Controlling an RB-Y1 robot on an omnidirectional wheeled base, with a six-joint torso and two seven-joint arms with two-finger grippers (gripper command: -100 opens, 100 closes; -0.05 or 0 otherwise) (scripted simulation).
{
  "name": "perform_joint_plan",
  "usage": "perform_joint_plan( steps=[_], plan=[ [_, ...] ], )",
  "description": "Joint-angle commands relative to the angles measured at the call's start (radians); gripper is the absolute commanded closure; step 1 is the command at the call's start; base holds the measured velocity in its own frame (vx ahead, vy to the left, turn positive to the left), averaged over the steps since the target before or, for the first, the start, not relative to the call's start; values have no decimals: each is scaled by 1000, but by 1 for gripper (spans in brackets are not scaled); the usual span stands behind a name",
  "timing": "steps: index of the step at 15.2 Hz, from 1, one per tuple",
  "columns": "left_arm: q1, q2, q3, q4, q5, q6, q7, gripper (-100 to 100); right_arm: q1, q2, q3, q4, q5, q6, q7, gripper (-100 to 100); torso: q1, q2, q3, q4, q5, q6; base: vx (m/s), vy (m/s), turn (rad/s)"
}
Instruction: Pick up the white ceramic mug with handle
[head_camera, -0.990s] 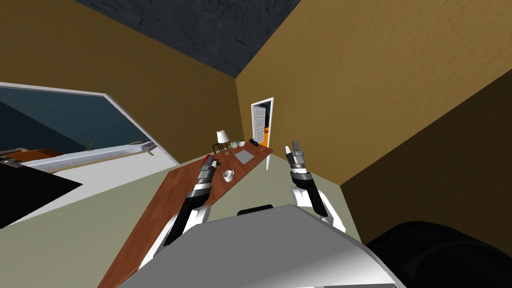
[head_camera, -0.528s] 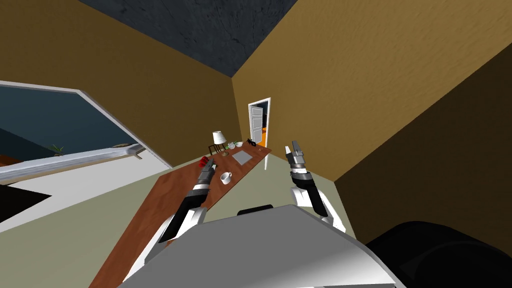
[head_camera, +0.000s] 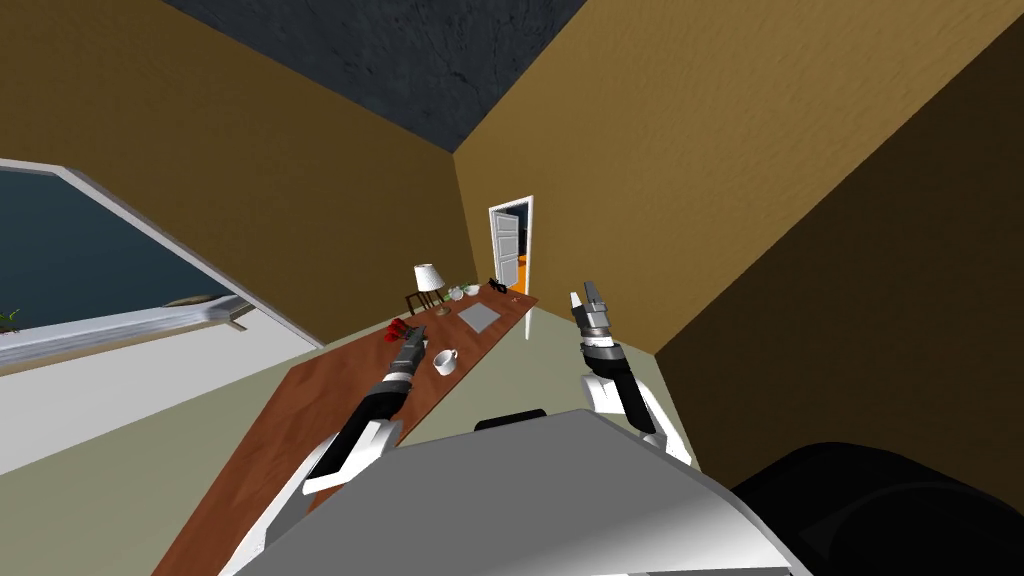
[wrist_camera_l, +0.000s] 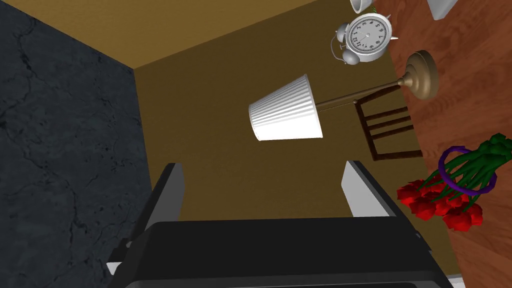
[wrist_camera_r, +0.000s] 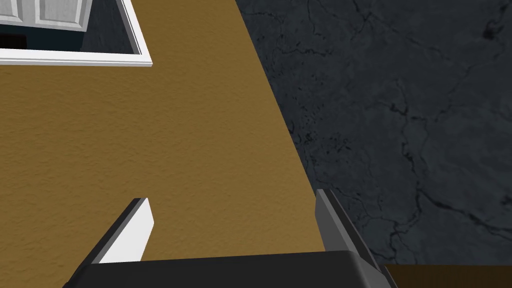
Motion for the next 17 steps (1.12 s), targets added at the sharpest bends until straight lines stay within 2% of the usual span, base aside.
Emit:
perform_joint_plan(
  steps=[1,3,4,6,7,9,10,12,13,15,16,17],
  plan=[
    [-2,12,9,4,15,50,2,-100,0,0,0,0,0,0,0,0,0,0,0,0,0,0,18,7,-126],
    [-2,12,9,4,15,69,2,-100,0,0,0,0,0,0,0,0,0,0,0,0,0,0,11,7,-25],
    [2,28,22,15,36,104,4,-100,0,0,0,0,0,0,0,0,0,0,0,0,0,0,14,2,-112],
    [2,28,22,15,36,129,4,-100,0,0,0,0,0,0,0,0,0,0,0,0,0,0,16,6,-101],
    [6,44,34,26,58,158,6,-100,0,0,0,0,0,0,0,0,0,0,0,0,0,0,18,5,-126],
    [6,44,34,26,58,191,6,-100,0,0,0,0,0,0,0,0,0,0,0,0,0,0,17,9,-83],
    [9,60,47,37,81,218,9,-100,0,0,0,0,0,0,0,0,0,0,0,0,0,0,20,6,-131],
    [9,60,47,37,81,255,9,-100,0,0,0,0,0,0,0,0,0,0,0,0,0,0,20,11,-91],
    [13,75,60,48,104,280,11,-100,0,0,0,0,0,0,0,0,0,0,0,0,0,0,19,9,-130],
    [13,75,60,48,104,319,11,-100,0,0,0,0,0,0,0,0,0,0,0,0,0,0,17,12,-93],
    [13,75,60,48,104,319,11,-100,0,0,0,0,0,0,0,0,0,0,0,0,0,0,8,6,1],
    [17,89,73,60,127,355,13,-100,0,0,0,0,0,0,0,0,0,0,0,0,0,0,11,3,-133]
  ],
)
